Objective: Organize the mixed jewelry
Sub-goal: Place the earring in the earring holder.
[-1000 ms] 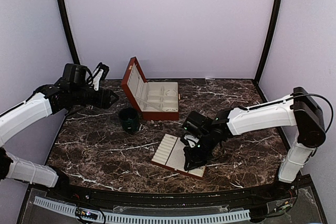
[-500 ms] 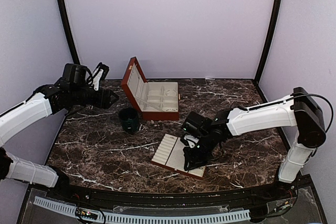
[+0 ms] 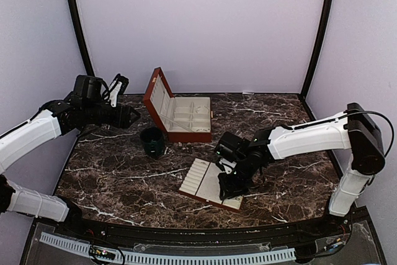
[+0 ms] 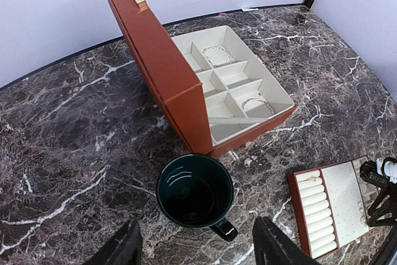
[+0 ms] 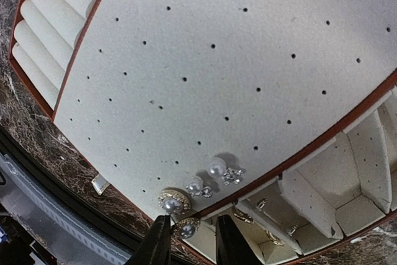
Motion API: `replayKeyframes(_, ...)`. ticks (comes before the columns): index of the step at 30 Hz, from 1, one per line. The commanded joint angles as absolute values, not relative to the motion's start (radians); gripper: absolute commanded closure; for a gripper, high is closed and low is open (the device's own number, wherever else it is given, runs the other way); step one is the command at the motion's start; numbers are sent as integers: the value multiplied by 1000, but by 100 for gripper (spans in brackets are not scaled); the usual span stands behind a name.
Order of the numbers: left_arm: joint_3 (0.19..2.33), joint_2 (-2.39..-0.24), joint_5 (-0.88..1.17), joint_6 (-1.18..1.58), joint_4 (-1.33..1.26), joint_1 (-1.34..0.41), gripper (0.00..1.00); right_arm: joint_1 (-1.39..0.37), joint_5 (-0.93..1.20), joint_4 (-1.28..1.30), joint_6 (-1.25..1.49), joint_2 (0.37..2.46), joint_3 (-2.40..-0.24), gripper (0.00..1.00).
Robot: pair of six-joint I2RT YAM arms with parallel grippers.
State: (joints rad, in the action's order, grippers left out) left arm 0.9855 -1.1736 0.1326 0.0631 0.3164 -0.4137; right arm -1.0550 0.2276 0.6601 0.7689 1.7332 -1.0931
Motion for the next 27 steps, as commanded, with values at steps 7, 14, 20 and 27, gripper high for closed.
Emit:
replayKeyframes(7,977,-1145,134,54,330,-411,37,-1051,220,653,772,1708,-1111,82)
replayKeyframes(14,977,-1149,140,57,329,-411,37,-1053,228,646,769,1699,-1114,86)
replayKeyframes(20,975,-1152,142,57,329,-411,37,-1054,230,643,766,1705,-1122,91)
replayKeyframes(27,975,-1153,140,56,328,-411,37,-1056,221,651,761,1708,-1134,94)
